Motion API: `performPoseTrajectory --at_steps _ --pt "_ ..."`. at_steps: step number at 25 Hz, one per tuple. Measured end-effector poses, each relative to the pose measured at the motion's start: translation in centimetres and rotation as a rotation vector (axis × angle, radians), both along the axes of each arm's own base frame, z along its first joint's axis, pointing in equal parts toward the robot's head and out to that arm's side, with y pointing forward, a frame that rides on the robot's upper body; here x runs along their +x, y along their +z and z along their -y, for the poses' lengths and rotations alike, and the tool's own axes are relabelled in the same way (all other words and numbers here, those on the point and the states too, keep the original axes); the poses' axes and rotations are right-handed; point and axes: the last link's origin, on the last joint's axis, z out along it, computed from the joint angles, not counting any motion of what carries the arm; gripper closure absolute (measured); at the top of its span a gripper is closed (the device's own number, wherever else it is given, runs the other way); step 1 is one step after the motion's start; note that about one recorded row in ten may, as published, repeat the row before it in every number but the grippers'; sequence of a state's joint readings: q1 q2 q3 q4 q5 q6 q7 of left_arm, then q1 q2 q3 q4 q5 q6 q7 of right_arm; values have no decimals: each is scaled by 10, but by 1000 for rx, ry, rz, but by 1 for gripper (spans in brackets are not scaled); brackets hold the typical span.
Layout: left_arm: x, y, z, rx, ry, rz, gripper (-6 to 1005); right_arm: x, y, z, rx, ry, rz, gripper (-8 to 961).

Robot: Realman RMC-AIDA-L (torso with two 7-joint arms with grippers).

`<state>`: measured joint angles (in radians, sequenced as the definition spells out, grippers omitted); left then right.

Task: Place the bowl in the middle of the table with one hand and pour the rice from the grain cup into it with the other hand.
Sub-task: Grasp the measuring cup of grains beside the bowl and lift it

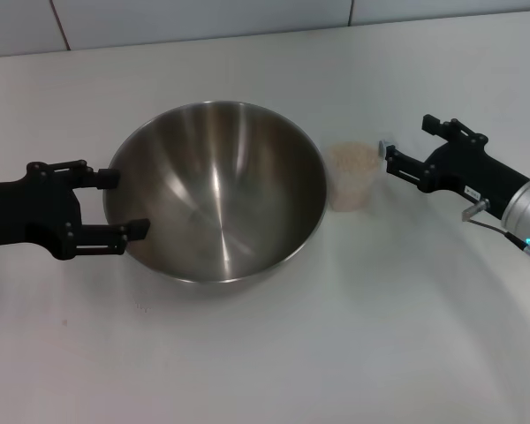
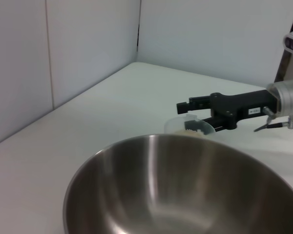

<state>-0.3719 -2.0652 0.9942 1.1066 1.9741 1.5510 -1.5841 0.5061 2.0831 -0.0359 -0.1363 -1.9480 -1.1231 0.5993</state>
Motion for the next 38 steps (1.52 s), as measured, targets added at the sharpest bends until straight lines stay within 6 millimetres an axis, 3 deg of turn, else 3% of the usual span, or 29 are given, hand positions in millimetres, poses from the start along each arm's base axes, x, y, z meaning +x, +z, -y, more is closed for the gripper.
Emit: performPoseTrajectory --at_steps 18,33,38 --pt "3 0 -2 0 -12 -4 175 -11 -14 -11 7 8 41 226" --pt "4 0 -1 -10 -18 -6 175 -15 -13 -8 66 44 48 905" --pt "4 0 -1 -9 -21 -9 175 -19 -6 -5 121 87 33 932"
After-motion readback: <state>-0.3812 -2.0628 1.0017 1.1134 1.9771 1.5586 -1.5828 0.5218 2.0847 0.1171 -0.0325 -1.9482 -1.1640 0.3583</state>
